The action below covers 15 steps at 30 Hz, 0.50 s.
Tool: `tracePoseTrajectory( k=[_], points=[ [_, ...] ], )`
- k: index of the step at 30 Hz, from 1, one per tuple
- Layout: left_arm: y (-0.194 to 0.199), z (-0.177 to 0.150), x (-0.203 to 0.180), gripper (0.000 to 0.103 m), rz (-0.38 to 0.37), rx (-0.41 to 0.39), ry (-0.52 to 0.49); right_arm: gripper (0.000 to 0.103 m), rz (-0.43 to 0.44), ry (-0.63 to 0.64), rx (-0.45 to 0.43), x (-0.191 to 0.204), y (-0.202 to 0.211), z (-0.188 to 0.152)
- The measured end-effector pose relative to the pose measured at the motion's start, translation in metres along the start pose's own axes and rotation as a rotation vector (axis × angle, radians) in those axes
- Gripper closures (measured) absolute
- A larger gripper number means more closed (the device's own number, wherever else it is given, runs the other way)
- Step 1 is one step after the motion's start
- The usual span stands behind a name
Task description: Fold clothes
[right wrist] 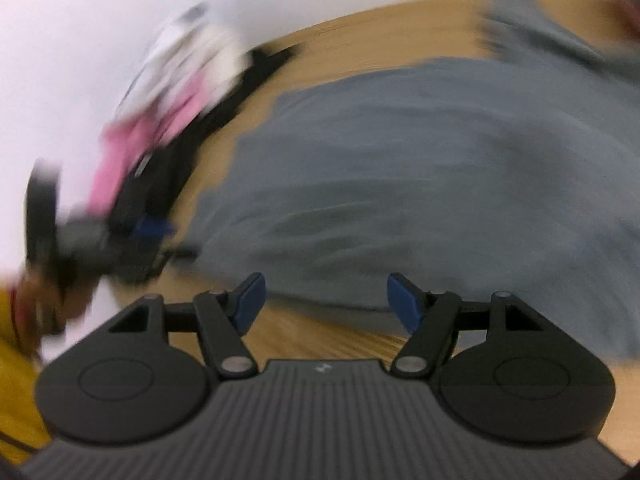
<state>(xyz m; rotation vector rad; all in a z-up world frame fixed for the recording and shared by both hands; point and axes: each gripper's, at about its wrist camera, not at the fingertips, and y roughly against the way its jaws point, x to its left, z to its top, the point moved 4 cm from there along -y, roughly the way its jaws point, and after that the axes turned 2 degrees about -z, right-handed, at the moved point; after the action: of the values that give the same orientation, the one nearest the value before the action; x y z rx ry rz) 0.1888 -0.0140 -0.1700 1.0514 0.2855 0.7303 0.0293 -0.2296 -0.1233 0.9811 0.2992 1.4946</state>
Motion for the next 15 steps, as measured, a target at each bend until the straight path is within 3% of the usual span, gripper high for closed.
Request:
tracePoseTrajectory(
  k=[3, 7, 8, 10, 15],
  points=[
    [-0.009, -0.001, 0.003, 0.051, -0.056, 0.013, 0.022, 0.034, 0.054, 0.165, 0.038, 0.035, -0.032, 0.007],
    [-0.014, -0.005, 0.011, 0.059, -0.131, 0.012, 0.086, 0.034, 0.091, 0.291, 0.069, 0.061, -0.066, 0.014],
    [-0.015, -0.005, 0.014, 0.078, -0.161, 0.008, 0.109, 0.034, 0.087, 0.321, 0.074, 0.064, -0.071, 0.013],
    [-0.010, -0.005, 0.016, 0.093, -0.192, -0.002, 0.150, 0.034, 0.067, 0.382, 0.084, 0.073, -0.080, 0.013],
    [0.014, 0.007, 0.026, 0.095, -0.268, -0.042, 0.261, 0.034, 0.046, 0.566, 0.024, 0.102, -0.083, 0.002]
  ],
)
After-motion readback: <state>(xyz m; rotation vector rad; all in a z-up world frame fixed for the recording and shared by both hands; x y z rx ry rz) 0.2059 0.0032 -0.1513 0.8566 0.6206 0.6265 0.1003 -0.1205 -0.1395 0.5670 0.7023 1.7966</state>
